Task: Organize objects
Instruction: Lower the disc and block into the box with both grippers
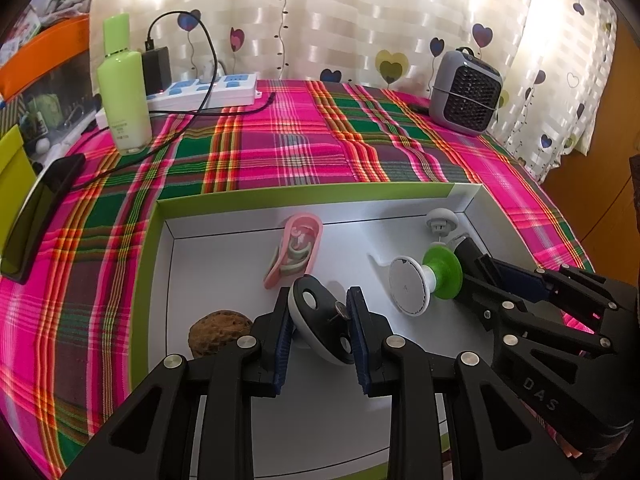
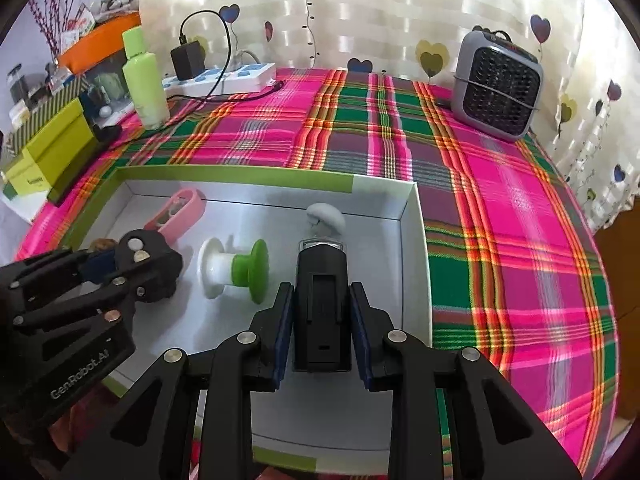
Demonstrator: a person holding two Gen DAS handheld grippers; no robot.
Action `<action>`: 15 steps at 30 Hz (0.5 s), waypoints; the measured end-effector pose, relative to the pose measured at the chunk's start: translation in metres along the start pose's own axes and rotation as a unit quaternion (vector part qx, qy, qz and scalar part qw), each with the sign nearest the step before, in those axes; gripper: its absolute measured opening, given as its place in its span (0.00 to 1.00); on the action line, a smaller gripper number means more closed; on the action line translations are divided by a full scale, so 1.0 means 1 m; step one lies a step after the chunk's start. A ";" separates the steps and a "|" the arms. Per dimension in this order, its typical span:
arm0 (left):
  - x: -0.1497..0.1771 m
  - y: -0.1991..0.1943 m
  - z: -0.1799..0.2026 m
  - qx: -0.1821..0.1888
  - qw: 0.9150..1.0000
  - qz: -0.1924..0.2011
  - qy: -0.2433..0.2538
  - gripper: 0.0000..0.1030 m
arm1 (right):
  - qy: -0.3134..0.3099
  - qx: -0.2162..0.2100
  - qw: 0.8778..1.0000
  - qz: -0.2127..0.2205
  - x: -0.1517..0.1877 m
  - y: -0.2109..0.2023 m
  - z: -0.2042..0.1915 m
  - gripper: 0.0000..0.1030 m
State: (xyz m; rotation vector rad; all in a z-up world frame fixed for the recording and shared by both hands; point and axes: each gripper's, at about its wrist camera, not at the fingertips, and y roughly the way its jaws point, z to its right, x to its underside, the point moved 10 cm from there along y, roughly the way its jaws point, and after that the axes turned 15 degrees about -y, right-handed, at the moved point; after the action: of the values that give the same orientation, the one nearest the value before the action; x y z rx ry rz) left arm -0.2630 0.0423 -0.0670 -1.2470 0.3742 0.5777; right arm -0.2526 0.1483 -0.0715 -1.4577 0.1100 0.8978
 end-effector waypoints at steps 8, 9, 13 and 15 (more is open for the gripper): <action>0.001 -0.001 0.000 -0.001 1.000 0.001 0.001 0.24 | -0.007 0.005 1.000 0.004 -0.004 0.004 0.000 0.28; 0.001 -0.001 0.001 -0.002 1.000 0.001 0.002 0.24 | -0.008 0.006 1.000 0.004 -0.004 0.004 0.000 0.28; 0.001 0.000 0.001 -0.003 1.000 0.002 0.003 0.24 | -0.011 0.004 1.000 0.006 -0.005 0.004 -0.002 0.28; 0.000 0.000 0.000 -0.003 1.000 0.002 0.003 0.24 | -0.012 0.003 1.000 0.007 -0.006 0.004 -0.002 0.28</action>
State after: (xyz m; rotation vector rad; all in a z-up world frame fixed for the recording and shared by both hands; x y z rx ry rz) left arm -0.2627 0.0428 -0.0670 -1.2540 0.3800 0.5793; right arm -0.2579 0.1430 -0.0723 -1.4420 0.1055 0.9245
